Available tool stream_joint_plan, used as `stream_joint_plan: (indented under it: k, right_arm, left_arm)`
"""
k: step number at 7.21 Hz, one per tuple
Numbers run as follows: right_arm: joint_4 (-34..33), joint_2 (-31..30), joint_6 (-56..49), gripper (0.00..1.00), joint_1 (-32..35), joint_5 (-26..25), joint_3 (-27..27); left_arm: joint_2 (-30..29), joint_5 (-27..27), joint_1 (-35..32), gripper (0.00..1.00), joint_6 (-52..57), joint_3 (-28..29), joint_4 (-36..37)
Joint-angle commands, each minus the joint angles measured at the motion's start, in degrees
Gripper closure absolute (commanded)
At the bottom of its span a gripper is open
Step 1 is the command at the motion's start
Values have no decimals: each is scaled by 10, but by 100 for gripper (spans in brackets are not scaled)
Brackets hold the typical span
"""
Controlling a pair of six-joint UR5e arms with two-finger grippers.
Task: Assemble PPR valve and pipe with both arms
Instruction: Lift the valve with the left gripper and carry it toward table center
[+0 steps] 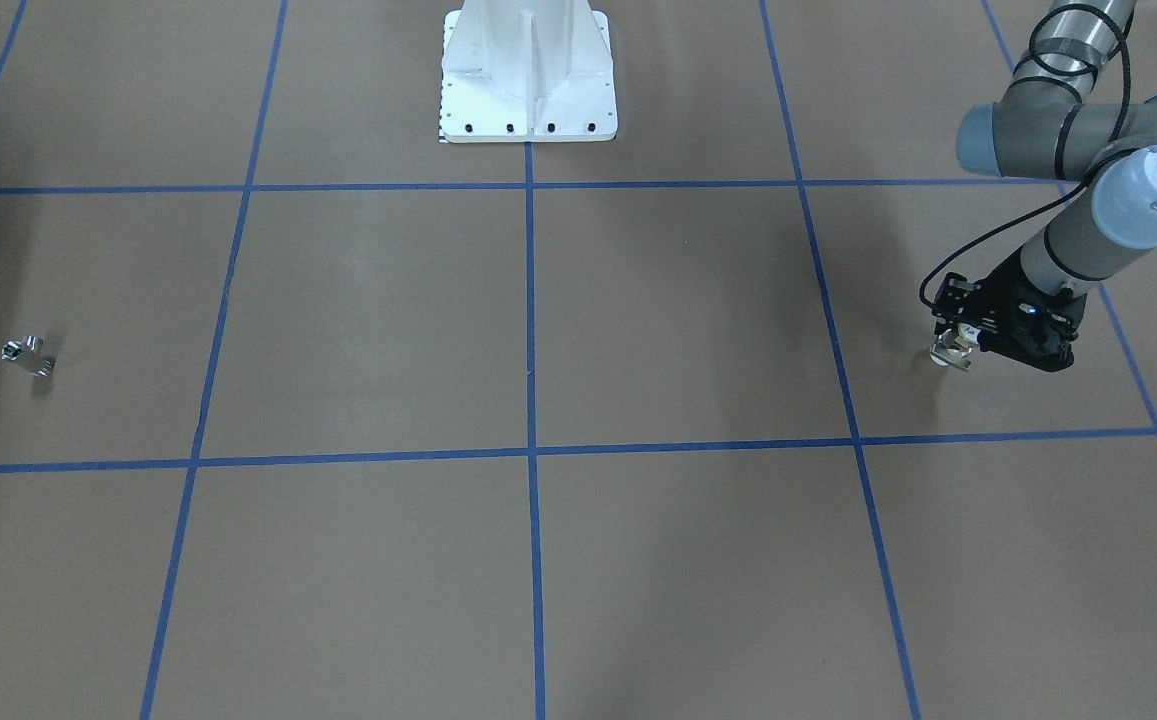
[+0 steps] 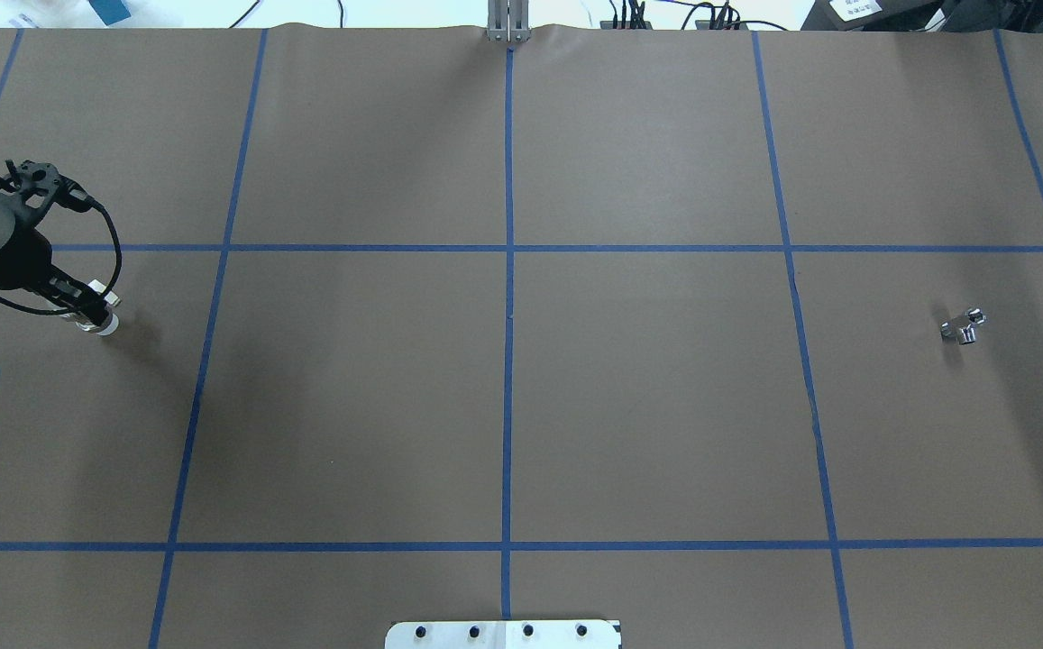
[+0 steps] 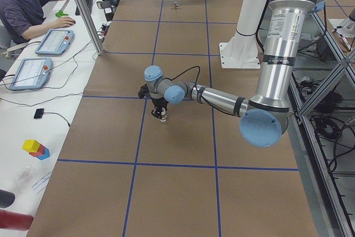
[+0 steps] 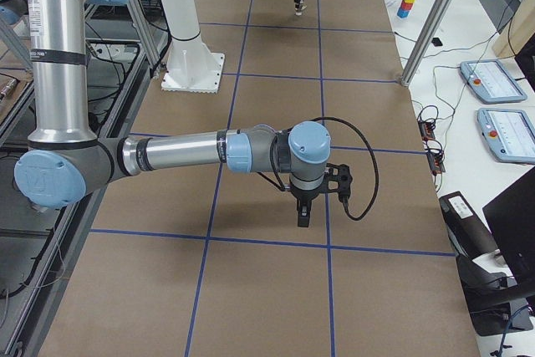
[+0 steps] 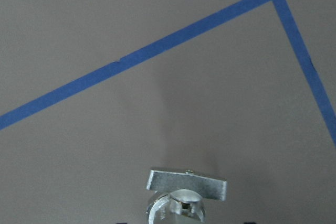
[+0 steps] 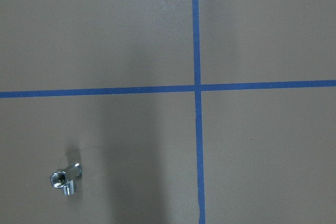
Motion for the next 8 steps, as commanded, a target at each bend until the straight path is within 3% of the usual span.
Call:
stream_joint_plan:
  k: [1, 2, 3, 4, 6, 7, 8]
  right_arm:
    - [1, 0, 0, 0, 0, -1, -1]
    - [1, 0, 0, 0, 0, -1, -1]
    - [0, 0, 0, 0, 0, -1, 0]
    - [0, 0, 0, 0, 0, 0, 0]
    - [2, 0, -1, 0, 0, 1, 1]
    - [2, 0, -1, 0, 0, 2, 1]
    - [4, -2, -1, 0, 0, 2, 1]
  left_arm:
    - [0, 0, 0, 46, 0, -1, 1]
    - [0, 0, 0, 49, -1, -1, 1]
    - [0, -1, 0, 62, -1, 0, 2]
    - [0, -5, 0, 100, -1, -6, 14]
    - [-8, -8, -2, 100, -1, -51, 75]
    - [-31, -7, -3, 100, -4, -89, 155]
    - [-99, -7, -3, 100, -35, -104, 252]
